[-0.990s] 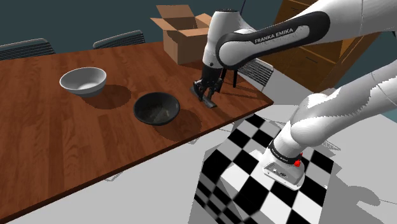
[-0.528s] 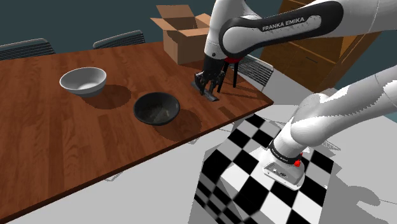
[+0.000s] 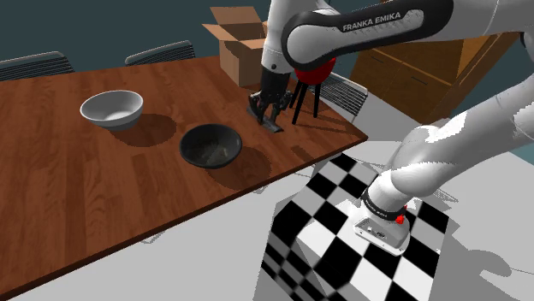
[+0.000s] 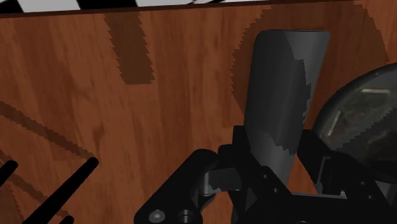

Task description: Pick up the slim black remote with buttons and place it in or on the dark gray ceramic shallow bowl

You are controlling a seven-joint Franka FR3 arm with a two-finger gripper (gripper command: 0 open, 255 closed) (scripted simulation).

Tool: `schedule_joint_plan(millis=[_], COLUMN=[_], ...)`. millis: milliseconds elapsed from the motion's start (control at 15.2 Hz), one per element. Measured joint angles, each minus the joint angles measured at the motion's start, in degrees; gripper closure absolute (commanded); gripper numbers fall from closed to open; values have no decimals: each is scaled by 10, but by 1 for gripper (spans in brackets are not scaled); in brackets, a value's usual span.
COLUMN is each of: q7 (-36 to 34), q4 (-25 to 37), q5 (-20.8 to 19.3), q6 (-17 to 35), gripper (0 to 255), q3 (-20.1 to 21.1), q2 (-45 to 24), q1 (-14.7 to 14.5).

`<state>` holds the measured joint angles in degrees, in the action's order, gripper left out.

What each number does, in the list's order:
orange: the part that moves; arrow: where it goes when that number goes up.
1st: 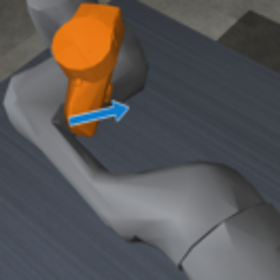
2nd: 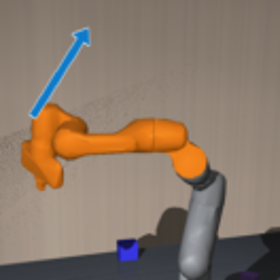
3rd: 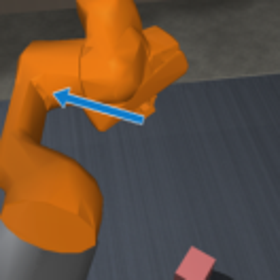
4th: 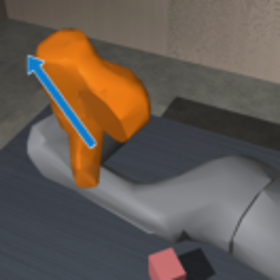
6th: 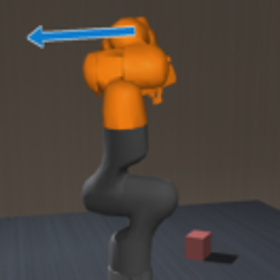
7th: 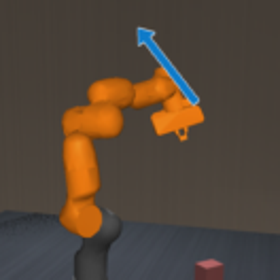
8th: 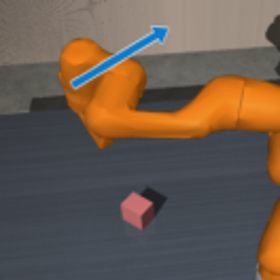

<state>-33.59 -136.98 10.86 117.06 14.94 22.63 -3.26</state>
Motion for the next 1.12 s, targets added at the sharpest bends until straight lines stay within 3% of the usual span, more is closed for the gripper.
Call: schedule_joint_plan(millis=[396, 726, 1122], q7=[-80, -156, -182], q4=[103, 213, 223], q5=[-22, -67, -89], q6=[15, 10, 45], gripper=[255, 255, 255], q3=[54, 91, 99], q2=[-112, -218, -266], q1=[-11, -27, -36])
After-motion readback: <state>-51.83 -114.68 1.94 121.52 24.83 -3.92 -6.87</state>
